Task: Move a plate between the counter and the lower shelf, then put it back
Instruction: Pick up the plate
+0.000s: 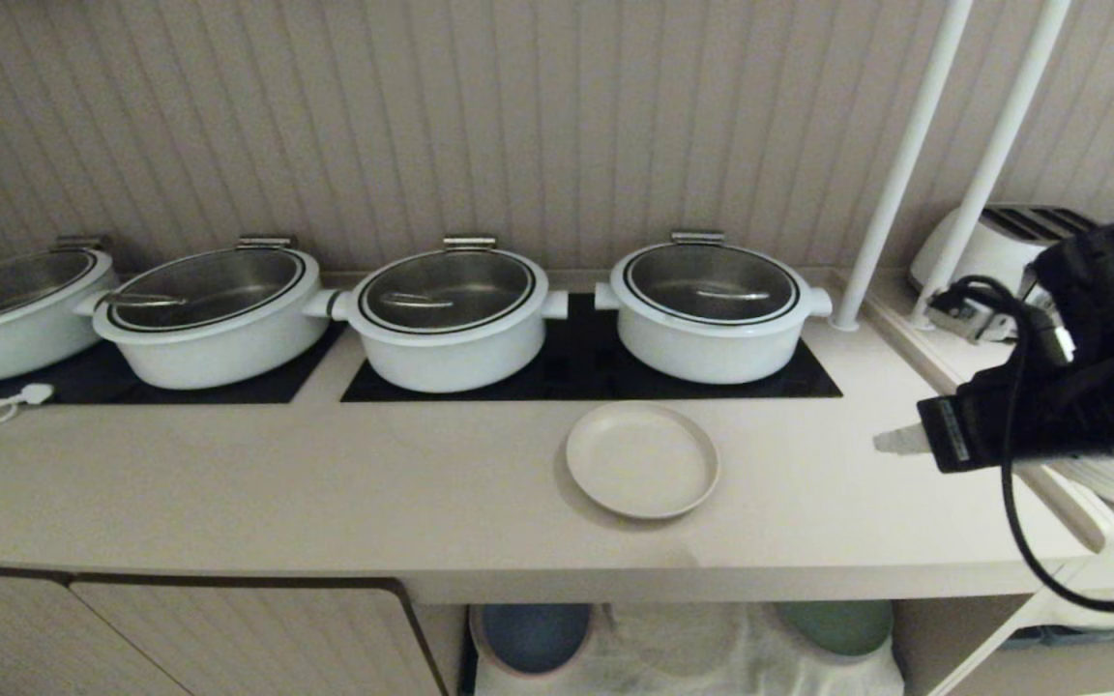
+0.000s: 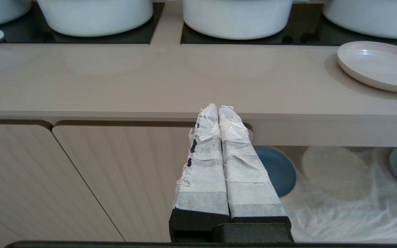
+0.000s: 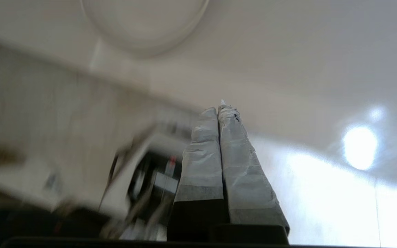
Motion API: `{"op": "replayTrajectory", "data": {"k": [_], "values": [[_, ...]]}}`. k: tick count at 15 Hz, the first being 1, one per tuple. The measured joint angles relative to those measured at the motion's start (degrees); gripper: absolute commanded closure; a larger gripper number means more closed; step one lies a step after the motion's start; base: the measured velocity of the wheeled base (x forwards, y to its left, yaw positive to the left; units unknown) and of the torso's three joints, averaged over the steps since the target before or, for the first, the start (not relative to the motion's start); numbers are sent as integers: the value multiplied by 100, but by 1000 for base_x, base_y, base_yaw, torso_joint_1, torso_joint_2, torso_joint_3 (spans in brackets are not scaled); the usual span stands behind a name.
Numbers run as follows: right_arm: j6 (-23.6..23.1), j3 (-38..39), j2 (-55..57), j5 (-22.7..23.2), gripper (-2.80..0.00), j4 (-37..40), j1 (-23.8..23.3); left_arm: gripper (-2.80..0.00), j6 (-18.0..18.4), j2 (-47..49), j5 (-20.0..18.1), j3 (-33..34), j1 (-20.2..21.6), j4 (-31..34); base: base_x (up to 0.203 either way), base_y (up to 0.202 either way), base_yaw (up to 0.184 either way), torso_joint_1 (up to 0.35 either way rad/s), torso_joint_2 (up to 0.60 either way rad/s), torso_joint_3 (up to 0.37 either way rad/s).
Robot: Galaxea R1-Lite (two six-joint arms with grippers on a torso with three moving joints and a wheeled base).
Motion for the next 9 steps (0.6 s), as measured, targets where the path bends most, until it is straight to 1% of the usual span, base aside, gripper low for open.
{"op": "replayTrajectory", "data": {"k": [2, 5, 7, 9], "values": [[10, -536, 527, -142, 0, 645, 225, 0, 0, 0, 0, 0, 0, 0, 0, 0, 0, 0, 0, 0], [84, -1321, 1257, -276, 0, 1075, 424, 0, 2, 0, -2, 0, 0, 0, 0, 0, 0, 0, 0, 0], [338, -1930, 1734, -432, 0, 1347, 561, 0, 0, 0, -2, 0, 0, 0, 0, 0, 0, 0, 0, 0], [816, -2633, 2250, -700, 0, 1548, 759, 0, 2, 0, -2, 0, 0, 0, 0, 0, 0, 0, 0, 0]]}}
